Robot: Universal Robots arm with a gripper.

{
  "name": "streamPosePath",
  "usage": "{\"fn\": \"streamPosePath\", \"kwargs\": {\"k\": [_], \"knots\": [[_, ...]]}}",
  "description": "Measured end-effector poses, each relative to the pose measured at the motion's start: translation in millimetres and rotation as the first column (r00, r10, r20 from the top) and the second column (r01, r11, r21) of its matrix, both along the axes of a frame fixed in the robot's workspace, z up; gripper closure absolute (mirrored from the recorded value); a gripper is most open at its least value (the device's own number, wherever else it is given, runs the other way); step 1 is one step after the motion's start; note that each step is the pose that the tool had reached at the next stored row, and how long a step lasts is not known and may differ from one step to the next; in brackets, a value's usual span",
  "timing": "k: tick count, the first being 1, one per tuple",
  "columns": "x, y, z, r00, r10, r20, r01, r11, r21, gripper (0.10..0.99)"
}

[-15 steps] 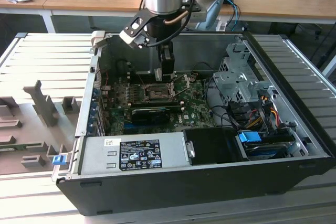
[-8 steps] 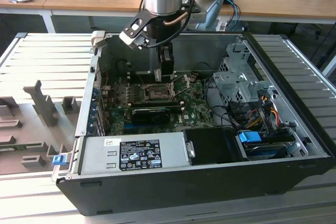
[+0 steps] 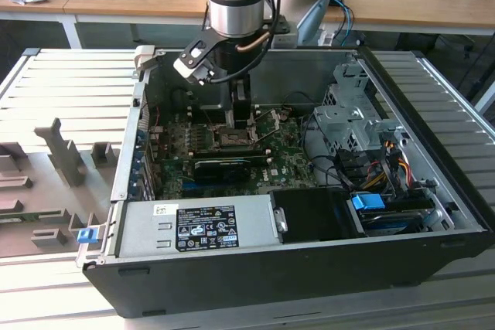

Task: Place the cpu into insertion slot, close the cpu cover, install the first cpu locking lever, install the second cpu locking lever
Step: 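Place the cpu into insertion slot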

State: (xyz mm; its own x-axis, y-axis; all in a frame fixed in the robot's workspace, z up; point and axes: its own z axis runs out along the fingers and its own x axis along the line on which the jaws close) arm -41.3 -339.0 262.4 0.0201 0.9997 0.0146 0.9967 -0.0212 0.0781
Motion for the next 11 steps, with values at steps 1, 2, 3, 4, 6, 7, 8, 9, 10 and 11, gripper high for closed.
{"fn": "streamPosePath", "kwargs": {"k": [1, 2, 3, 4, 6, 7, 8, 9, 10, 11], "knots": [[-0.5, 0.0, -0.9, 1.0, 0.0, -0.0001, 0.0, 1.0, 0.0, 0.557], [-0.7, 0.0, -1.2, 1.0, 0.0, 0.0, 0.0, 1.0, 0.0, 0.557], [-0.9, 0.0, -1.6, 1.0, 0.0, -0.0001, 0.0, 1.0, 0.0, 0.557], [-1.4, 0.0, -2.4, 1.0, 0.0, -0.0001, 0.0, 1.0, 0.0, 0.557], [-1.9, 0.0, -3.7, 1.0, 0.0, 0.0, 0.0, 1.0, 0.0, 0.557], [-2.2, 0.0, -4.5, 1.0, 0.0, 0.0, 0.0, 1.0, 0.0, 0.557], [-2.4, 0.0, -5.2, 1.0, 0.0, 0.0, 0.0, 1.0, 0.0, 0.557], [-2.8, 0.0, -6.3, 1.0, 0.0, 0.0, 0.0, 1.0, 0.0, 0.557], [-3.4, 0.0, -7.3, 1.0, 0.0, -0.0001, 0.0, 1.0, 0.0, 0.557], [-3.7, 0.0, -8.0, 1.0, 0.0, 0.0, 0.0, 1.0, 0.0, 0.557]]}}
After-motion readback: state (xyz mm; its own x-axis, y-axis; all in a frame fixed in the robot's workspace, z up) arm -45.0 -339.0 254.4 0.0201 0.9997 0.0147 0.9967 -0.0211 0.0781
